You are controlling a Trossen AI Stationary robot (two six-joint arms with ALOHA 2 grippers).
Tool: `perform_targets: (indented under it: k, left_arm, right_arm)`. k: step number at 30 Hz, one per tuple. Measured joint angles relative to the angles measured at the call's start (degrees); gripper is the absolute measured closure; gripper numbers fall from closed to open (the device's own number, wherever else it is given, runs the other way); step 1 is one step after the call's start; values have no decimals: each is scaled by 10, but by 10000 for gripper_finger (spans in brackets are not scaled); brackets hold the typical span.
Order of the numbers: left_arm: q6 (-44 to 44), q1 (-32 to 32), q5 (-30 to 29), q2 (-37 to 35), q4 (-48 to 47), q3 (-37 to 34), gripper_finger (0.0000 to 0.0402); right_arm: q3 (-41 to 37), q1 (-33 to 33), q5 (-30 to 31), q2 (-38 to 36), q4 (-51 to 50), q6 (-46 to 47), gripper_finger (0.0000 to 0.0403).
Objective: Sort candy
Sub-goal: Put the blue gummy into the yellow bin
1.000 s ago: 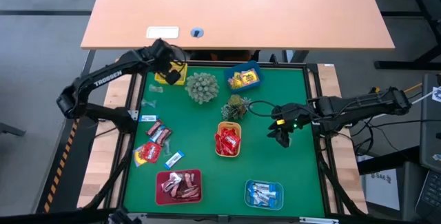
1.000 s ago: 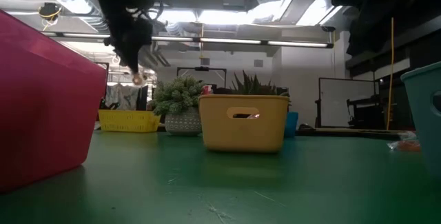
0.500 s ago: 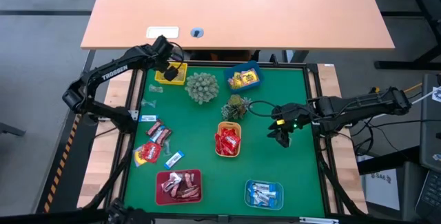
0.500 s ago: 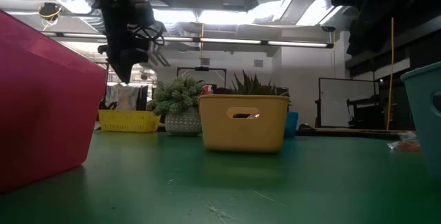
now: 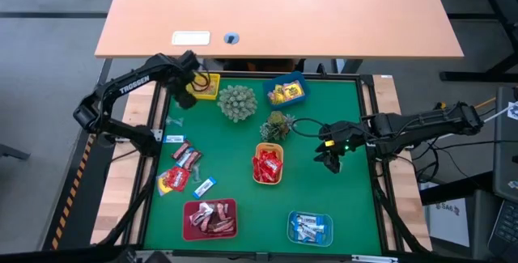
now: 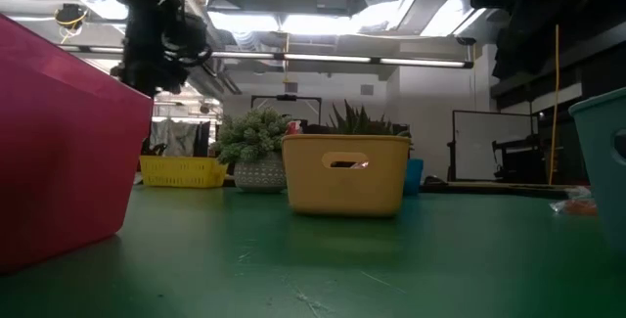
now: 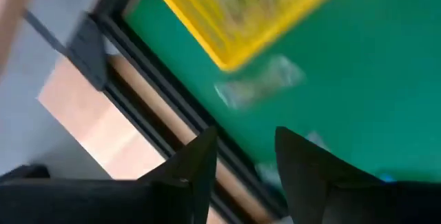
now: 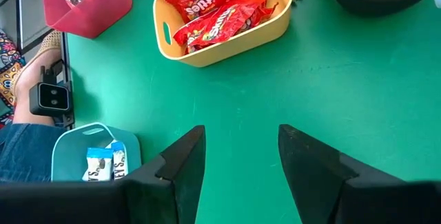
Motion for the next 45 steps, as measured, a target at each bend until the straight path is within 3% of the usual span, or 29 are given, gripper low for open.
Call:
perform_targets:
  k: [6,12,17,24,36,40,45]
  left_arm:
    - [48,0,34,0,-19,-15,267]
    - [49,-17,103,0,-37,-102,267]
    - [81,-41,56,0,-28,-174,267]
    - [96,-63,-21,0,2,-216,267]
    - [154,-89,-20,0,83,-224,258]
    - [177,-89,19,0,87,-225,257]
    - [183,-90,38,0,157,-255,257]
  right_arm:
    - [0,0,0,0,0,0,221]
    - [0,0,0,0,0,0,221]
    - [0,0,1,0,0,0,221]
    - [0,0,1,0,1,0,221]
    - [0,0,1,0,1,0,221]
    - [0,0,1,0,2,0,221]
    - [0,0,1,0,1,0,221]
